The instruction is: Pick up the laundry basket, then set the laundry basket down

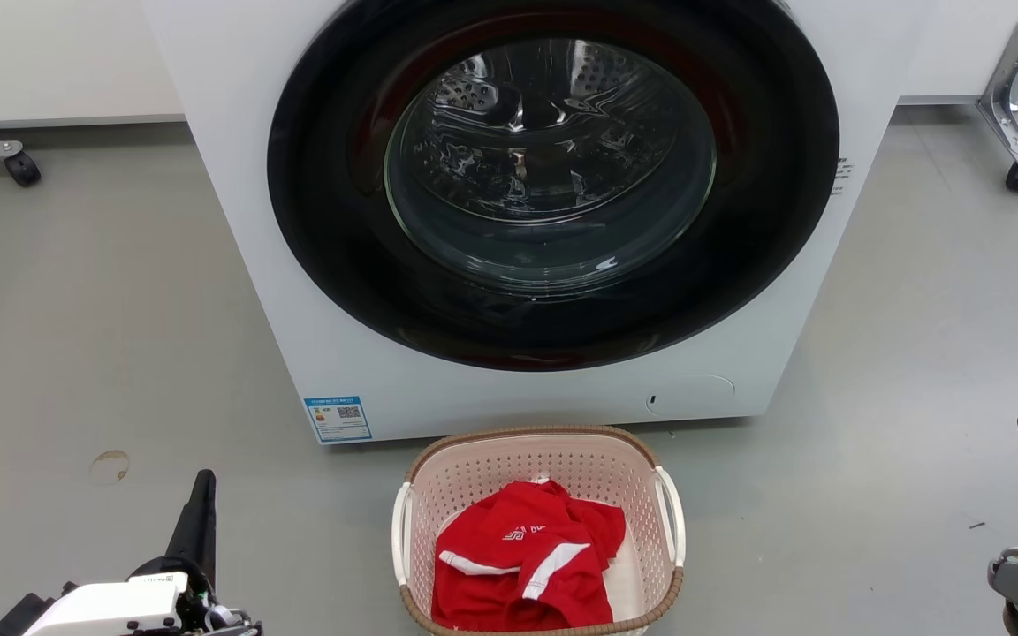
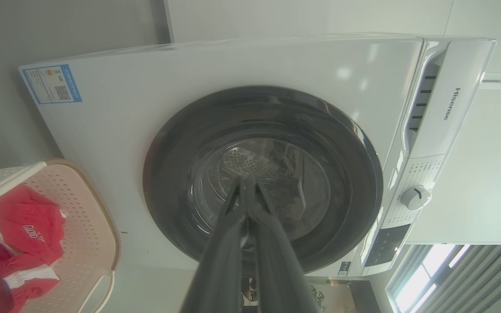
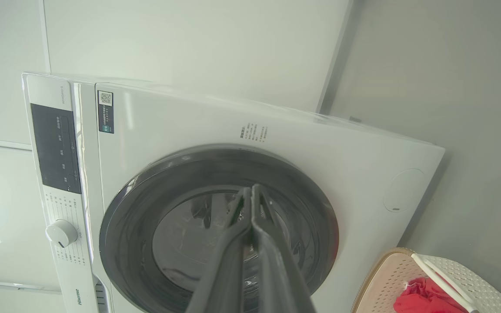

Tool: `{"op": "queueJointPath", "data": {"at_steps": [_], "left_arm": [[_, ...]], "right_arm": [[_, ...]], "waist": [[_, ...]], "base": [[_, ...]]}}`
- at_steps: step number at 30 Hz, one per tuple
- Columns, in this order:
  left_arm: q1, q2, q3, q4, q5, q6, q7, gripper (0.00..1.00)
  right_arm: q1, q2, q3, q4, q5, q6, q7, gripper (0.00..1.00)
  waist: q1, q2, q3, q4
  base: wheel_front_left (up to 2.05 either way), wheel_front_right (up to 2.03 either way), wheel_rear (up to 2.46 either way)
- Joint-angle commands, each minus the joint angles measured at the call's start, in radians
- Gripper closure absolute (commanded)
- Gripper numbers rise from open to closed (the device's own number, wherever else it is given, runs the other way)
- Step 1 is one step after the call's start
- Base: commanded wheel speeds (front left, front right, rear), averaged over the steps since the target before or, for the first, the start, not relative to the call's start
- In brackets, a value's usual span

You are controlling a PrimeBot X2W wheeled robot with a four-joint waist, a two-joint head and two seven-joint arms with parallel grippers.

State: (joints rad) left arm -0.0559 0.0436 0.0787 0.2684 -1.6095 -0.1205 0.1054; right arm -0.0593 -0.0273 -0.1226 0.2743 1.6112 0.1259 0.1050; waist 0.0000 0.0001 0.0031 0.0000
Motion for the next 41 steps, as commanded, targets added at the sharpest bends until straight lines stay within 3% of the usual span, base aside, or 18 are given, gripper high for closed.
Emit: {"op": "queueJointPath", "data": {"at_steps": [1, 41], "left_arm": [[-0.052, 0.009, 0.033, -0.023, -0.001, -0.010, 0.006, 1.00], [-0.052, 0.008, 0.035, -0.023, 0.000, -0.010, 0.007, 1.00]], "right_arm": [[-0.048, -0.026, 0.012, -0.030, 0.000, 0.005, 0.006, 1.00], [-0.049, -0.024, 0.010, -0.030, -0.002, 0.005, 0.007, 1.00]], "waist": [[0.0000, -0.0001, 0.000, 0.000], [0.0000, -0.0001, 0.000, 0.000]], "base": [[0.00, 0.00, 0.00], [0.00, 0.00, 0.00]]}}
